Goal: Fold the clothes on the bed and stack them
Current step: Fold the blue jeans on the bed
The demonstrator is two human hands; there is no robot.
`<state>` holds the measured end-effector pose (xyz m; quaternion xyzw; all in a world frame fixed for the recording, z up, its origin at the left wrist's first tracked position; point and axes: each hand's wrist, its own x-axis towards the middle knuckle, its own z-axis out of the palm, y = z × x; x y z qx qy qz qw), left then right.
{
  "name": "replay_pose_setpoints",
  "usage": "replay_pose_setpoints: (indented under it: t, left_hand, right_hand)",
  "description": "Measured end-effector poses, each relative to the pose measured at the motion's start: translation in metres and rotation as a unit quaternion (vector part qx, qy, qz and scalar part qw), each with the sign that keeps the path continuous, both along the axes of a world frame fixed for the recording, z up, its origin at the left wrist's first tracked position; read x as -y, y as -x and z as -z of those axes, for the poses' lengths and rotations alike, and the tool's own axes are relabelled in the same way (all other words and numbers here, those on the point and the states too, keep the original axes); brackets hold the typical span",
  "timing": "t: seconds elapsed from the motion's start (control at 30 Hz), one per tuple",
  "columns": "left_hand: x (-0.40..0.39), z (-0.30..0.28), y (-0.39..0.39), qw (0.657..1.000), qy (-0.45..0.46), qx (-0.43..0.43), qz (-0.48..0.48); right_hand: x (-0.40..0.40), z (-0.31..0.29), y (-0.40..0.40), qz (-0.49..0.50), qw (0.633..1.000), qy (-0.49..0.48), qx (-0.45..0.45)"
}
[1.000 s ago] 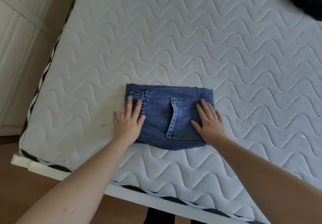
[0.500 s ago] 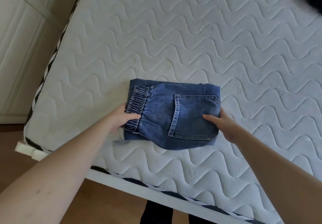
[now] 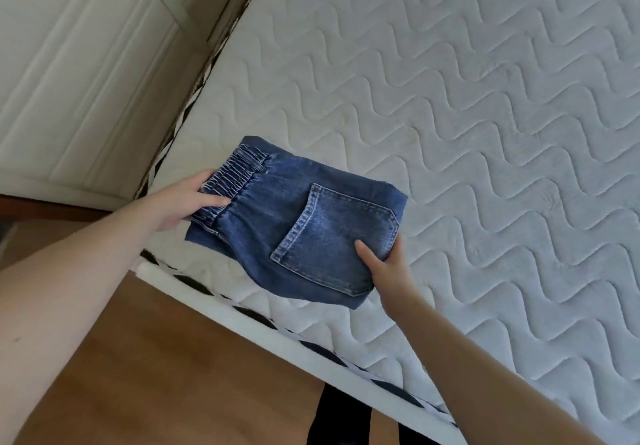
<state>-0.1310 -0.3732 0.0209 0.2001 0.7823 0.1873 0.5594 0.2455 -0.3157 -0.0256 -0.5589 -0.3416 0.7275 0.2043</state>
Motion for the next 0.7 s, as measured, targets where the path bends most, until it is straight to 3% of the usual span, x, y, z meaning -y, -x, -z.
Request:
replay_pose_setpoints:
  t: [0.1,0.23,0.33,0.6,0.7]
  left_hand:
    - [0.014,0.006,0.021,1.000,-0.017,-0.012,-0.013]
    - [0.028,0.038,0.021,0.995,-0.016,-0.092,-0.026]
    - [0.036,0.054,0.010,0.997,0.008,-0.060,-0.046]
    - [0.046,0.058,0.008,0.997,0.027,-0.073,0.000]
    - [0.048,0.070,-0.005,0.985,0.009,-0.169,0.047]
  right_hand:
    - [0.019,0.006,0.027,-0.013,0.999,0.020,0.026]
    - [0.025,0.017,0.035,-0.030,0.993,0.060,0.093]
    - [0.024,0.023,0.033,-0.054,0.987,0.070,0.134]
    - [0.013,0.033,0.022,-0.070,0.971,-0.017,0.230]
    - [0.004,0.037,0.015,-0.085,0.962,0.036,0.256]
